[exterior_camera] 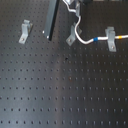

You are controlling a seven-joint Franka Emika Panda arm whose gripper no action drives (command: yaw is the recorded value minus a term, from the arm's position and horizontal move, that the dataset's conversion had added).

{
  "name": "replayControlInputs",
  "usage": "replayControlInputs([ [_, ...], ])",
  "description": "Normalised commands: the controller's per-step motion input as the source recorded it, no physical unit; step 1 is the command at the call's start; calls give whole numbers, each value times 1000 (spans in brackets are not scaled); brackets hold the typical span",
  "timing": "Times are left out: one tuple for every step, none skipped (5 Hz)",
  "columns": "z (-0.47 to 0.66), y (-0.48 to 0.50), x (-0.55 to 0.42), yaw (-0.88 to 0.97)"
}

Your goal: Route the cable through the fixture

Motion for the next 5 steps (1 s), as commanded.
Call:
replayControlInputs([
  [-405,-58,-225,-77],
  [-571,-136,-113,0],
  [-353,-146,159,51],
  [-64,-380,456,29],
  [238,-343,7,77],
])
